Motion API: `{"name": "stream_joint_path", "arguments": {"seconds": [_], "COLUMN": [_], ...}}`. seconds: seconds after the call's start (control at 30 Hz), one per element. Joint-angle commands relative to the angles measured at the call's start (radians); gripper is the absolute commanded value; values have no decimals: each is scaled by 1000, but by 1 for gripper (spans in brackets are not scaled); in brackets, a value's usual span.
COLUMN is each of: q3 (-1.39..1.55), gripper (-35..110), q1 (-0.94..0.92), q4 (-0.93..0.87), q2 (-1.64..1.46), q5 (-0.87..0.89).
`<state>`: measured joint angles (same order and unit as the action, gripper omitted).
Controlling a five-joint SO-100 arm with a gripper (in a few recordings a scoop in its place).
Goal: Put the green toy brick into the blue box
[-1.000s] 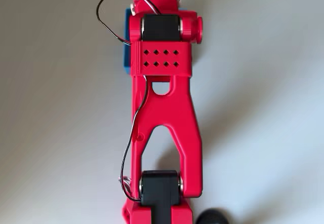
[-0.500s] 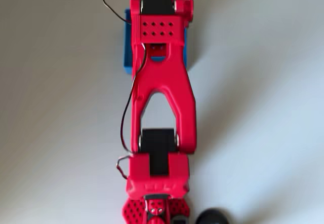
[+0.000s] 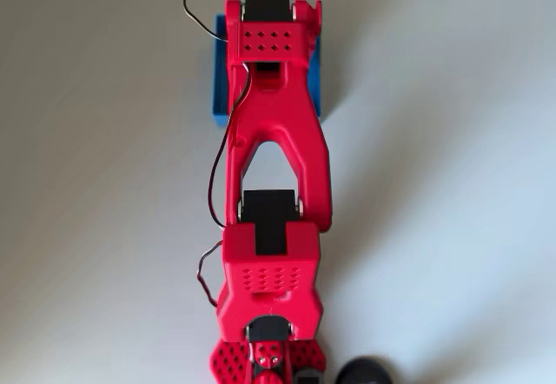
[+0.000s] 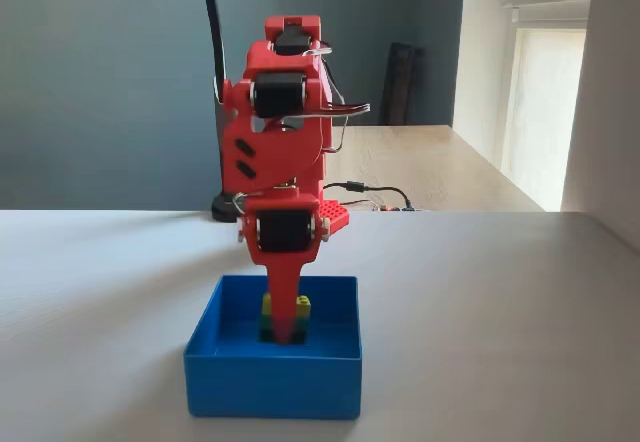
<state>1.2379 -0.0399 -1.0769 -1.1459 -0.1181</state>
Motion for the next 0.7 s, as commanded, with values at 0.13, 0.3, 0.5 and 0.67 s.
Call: {"name": "stream_joint_path", "arguments": {"seconds": [0.13,0.3,0.5,0.67], "q3": [-44,-41,-11,15], "gripper": [18,20,10,0], "q1": [5,2,5,-5], "q4": [-46,-78,-115,-114], "q2": [-31,-40,-46,-80], "q5": [-26,-37,-23,14]}}
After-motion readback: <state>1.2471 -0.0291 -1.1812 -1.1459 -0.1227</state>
